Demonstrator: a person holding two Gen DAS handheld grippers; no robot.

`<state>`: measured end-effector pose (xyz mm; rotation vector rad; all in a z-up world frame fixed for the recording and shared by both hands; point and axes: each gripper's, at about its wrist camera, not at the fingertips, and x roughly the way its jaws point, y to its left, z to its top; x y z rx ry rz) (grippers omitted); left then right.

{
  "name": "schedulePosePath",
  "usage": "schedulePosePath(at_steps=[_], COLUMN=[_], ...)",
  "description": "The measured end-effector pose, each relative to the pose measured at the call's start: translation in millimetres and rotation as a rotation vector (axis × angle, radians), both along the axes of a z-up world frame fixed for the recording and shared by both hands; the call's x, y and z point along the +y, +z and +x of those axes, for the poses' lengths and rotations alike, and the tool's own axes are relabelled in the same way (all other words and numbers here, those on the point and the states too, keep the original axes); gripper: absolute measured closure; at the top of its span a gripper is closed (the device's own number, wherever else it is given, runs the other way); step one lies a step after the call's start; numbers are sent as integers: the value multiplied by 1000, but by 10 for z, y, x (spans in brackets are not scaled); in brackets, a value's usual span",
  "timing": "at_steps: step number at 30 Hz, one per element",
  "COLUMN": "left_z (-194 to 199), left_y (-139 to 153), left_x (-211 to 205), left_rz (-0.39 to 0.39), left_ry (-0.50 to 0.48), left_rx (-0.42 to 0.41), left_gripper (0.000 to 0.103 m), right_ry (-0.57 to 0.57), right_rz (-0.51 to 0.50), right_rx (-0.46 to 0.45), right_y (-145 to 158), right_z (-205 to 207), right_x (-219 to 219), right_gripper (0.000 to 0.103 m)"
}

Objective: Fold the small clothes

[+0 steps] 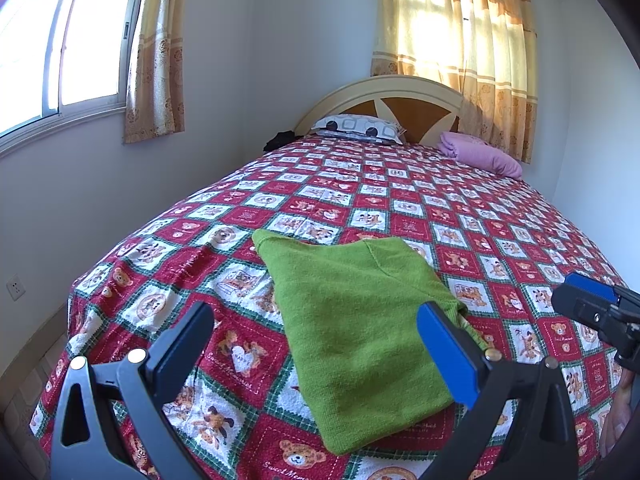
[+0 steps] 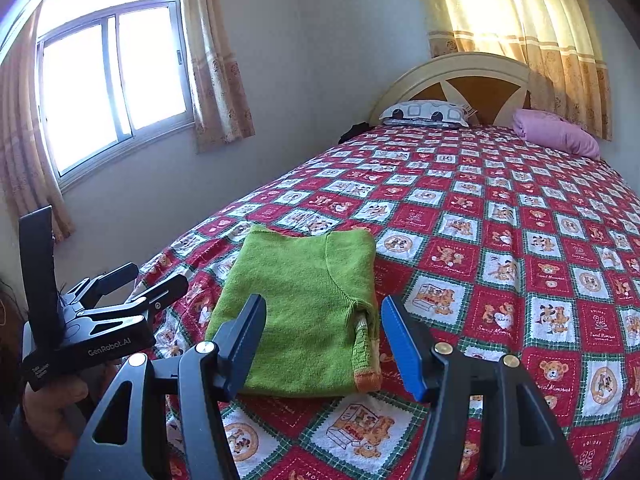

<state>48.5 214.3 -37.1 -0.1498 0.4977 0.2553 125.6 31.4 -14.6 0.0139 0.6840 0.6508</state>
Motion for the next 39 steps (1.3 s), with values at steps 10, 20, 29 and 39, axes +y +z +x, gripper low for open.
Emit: schedulePosePath(at_steps=[10, 20, 29, 39], left_z=[-4, -4, -2, -54], left_y=[1, 3, 10, 89], left_x=[4, 5, -2, -2], left_rz=[0, 1, 1, 2], left_ry=[0, 1, 0, -18], left_rx=[-1, -1, -1, -22], left_gripper=[0, 0, 0, 0], right_ry=[6, 10, 6, -2], right_rz=[0, 2, 19, 48], right_rx=[1, 4, -6, -31], right_y=[8, 4, 19, 71], right_z=[-24, -40, -45, -51], right_x=[17, 33, 11, -30], right_gripper=[42, 42, 42, 42])
